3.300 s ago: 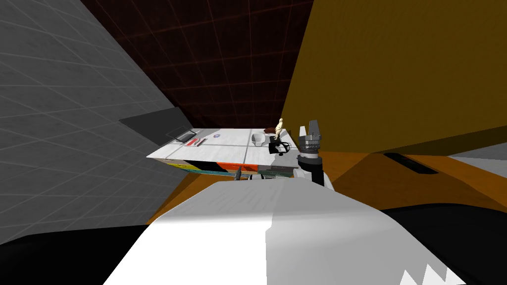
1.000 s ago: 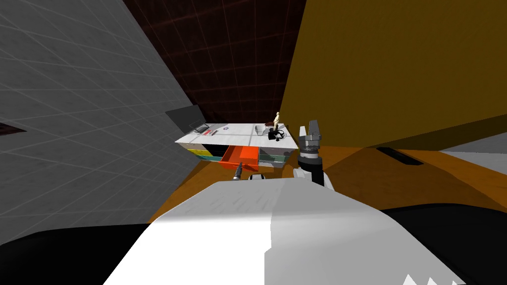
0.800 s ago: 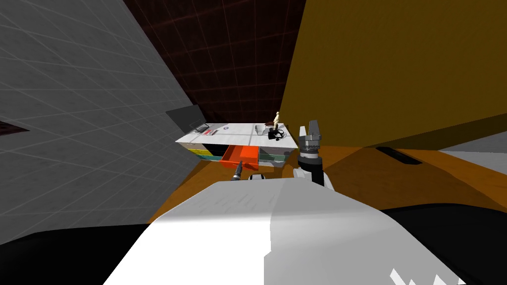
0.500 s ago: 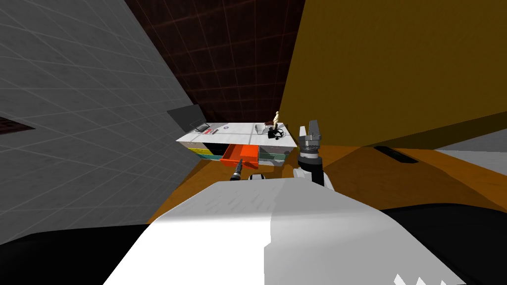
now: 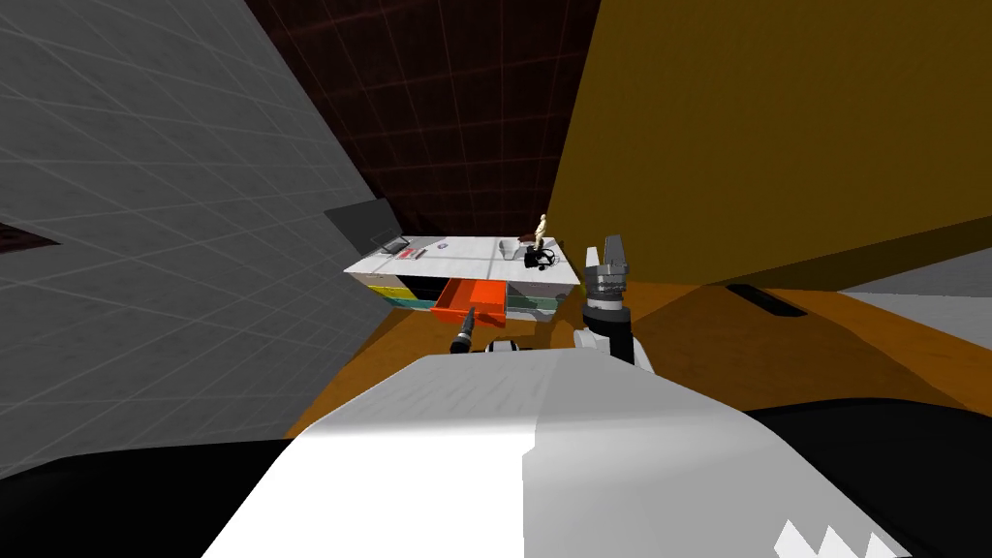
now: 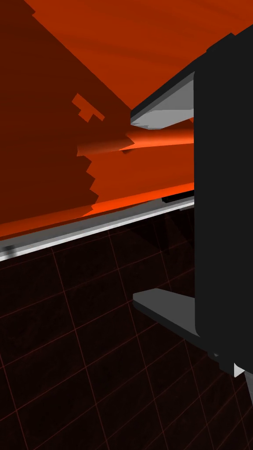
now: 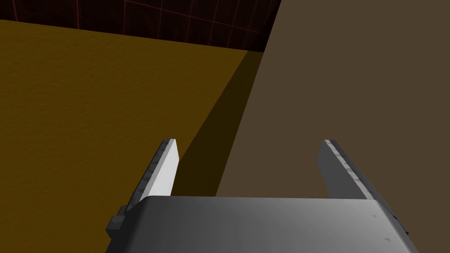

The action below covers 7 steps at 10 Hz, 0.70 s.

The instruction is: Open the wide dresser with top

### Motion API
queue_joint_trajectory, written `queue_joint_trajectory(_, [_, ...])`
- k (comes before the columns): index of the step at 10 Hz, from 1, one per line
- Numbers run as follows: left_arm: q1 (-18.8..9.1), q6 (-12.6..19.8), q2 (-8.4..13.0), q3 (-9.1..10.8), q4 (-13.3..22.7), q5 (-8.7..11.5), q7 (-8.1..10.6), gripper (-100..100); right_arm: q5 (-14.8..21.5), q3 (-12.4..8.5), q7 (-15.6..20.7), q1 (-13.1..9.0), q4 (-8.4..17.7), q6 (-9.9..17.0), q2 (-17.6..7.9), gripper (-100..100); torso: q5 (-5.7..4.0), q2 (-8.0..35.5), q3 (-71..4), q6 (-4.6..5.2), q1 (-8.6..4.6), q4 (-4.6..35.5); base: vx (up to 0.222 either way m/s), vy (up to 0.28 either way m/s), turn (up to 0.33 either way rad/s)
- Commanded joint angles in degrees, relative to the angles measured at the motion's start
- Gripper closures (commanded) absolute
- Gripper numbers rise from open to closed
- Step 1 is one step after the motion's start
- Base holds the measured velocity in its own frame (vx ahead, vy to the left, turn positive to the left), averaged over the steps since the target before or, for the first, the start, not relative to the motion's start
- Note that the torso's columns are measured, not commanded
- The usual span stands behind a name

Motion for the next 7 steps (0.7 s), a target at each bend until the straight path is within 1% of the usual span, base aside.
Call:
queue_joint_trajectory(1, [-0.7,0.9,0.1,0.08,0.1,0.1,0.25,-100,0.0,0.0,0.0,0.0,0.0,0.0,0.0,0,0.0,0.1,0.1,-0.03,0.0,0.0,-0.016,0.002,-0.007])
queue_joint_trajectory(2, [-0.7,1.0,0.1,0.11,0.5,0.1,0.29,0,0.0,0.0,0.0,0.0,0.0,0.0,0.0,0,0.09,-0.1,0.0,-0.02,0.05,-0.2,0.0,0.0,0.0])
queue_joint_trajectory(7, [-0.2,1.5,0.1,0.09,1.0,0.1,0.34,0,0.0,0.0,0.0,0.0,0.0,0.0,0.0,0,0.32,-0.7,-0.3,0.04,0.26,-0.6,0.0,0.0,0.0])
